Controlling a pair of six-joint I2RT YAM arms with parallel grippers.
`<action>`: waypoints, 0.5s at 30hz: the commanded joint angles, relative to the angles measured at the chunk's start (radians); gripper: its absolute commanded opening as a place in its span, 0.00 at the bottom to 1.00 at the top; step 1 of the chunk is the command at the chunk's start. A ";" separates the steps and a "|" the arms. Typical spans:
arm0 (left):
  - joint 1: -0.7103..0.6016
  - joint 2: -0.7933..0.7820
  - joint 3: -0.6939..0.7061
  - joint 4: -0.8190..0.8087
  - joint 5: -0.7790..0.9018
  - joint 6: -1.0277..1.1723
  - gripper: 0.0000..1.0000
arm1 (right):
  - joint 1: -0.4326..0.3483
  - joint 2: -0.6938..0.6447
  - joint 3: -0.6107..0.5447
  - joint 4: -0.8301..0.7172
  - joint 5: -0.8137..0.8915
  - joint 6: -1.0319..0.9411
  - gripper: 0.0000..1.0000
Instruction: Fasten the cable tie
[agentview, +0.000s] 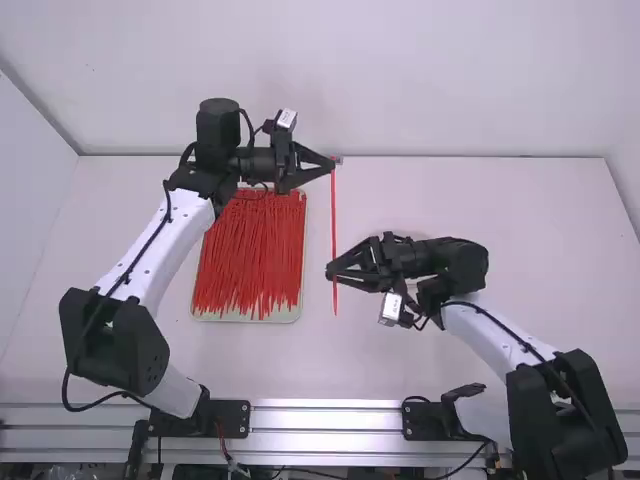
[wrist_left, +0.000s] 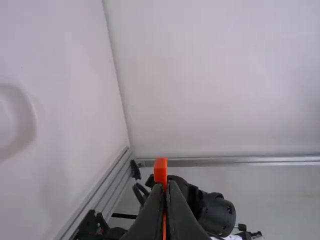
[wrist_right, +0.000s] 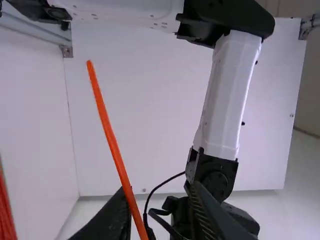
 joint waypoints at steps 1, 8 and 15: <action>0.011 -0.004 0.017 0.011 0.000 0.014 0.02 | -0.002 -0.007 -0.006 0.003 0.001 0.025 0.30; 0.019 -0.004 0.017 0.018 0.000 0.016 0.02 | -0.002 -0.007 -0.006 0.003 -0.003 0.025 0.29; 0.024 -0.004 0.017 0.018 0.007 0.018 0.02 | -0.002 -0.007 -0.006 0.008 -0.002 0.052 0.20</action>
